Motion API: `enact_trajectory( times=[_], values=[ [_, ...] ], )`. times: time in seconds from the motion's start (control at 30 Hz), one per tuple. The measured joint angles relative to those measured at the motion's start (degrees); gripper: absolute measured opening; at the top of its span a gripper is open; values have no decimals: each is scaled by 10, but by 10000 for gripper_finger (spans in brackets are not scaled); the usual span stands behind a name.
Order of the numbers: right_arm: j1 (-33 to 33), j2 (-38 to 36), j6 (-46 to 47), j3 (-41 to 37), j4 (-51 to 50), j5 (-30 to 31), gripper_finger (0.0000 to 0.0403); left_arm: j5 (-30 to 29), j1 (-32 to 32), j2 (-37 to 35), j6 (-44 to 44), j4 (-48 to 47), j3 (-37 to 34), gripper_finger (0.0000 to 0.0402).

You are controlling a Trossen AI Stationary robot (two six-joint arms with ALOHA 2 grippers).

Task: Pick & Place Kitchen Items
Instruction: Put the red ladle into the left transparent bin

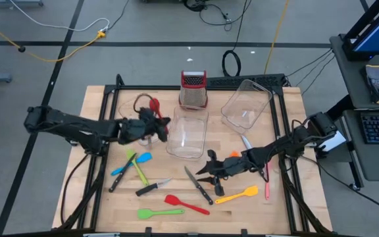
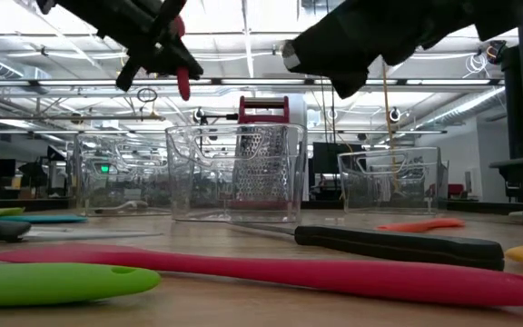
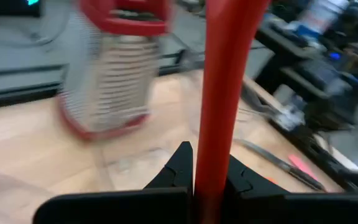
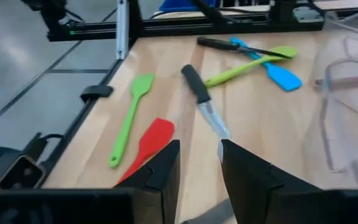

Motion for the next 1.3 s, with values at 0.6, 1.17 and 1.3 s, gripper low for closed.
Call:
enact_trajectory(
  times=[0.6,1.17,1.3],
  values=[
    [33,0,0,0,-57,0,100,214,240,-42,-156,-324,0,16],
    [33,0,0,0,-61,0,100,333,315,80,-137,-359,0,16],
    [33,0,0,0,-61,0,100,334,321,105,-138,-375,0,16]
  ],
)
